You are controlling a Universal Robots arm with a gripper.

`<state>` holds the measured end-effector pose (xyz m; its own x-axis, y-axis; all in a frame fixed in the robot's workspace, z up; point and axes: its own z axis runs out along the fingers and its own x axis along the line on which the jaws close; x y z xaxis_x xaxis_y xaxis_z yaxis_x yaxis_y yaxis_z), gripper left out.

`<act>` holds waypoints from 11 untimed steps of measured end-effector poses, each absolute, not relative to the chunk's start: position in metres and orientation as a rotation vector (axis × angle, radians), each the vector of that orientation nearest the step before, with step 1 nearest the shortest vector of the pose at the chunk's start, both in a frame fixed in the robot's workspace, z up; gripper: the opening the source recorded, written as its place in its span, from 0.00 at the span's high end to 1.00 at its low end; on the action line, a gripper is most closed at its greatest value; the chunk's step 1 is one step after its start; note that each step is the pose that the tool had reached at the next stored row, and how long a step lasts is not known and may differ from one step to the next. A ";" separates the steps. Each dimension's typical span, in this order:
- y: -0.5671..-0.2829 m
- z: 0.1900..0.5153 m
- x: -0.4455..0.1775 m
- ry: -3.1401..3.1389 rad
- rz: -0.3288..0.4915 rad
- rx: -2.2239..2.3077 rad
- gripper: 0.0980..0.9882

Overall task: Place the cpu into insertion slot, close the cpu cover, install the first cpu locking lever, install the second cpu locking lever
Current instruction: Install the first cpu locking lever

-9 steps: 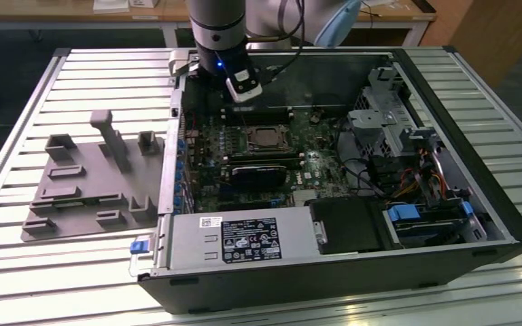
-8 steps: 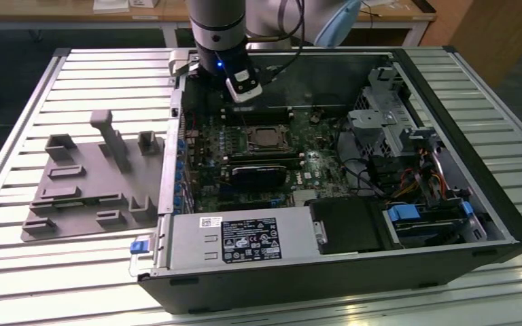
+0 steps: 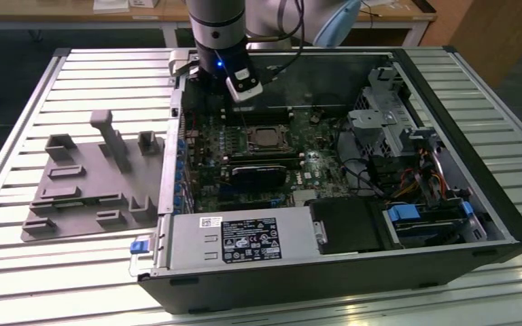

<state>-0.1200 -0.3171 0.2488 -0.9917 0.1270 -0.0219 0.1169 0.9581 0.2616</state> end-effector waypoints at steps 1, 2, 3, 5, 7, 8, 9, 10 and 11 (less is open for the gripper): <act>-0.317 0.249 -0.120 3.070 0.406 0.191 0.99; -0.317 0.249 -0.120 3.071 0.406 0.192 0.99; -0.317 0.249 -0.120 3.071 0.405 0.191 0.99; -0.317 0.249 -0.120 3.071 0.404 0.191 0.99; -0.317 0.249 -0.119 3.071 0.404 0.192 0.99; -0.317 0.249 -0.117 3.071 0.404 0.192 0.99; -0.317 0.249 -0.115 3.071 0.404 0.192 0.99; -0.317 0.249 -0.113 3.071 0.404 0.191 0.99; -0.317 0.249 -0.112 3.071 0.404 0.191 0.99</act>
<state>-0.1119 -0.3171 0.2488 -0.9916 0.1271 -0.0221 0.1170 0.9585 0.2600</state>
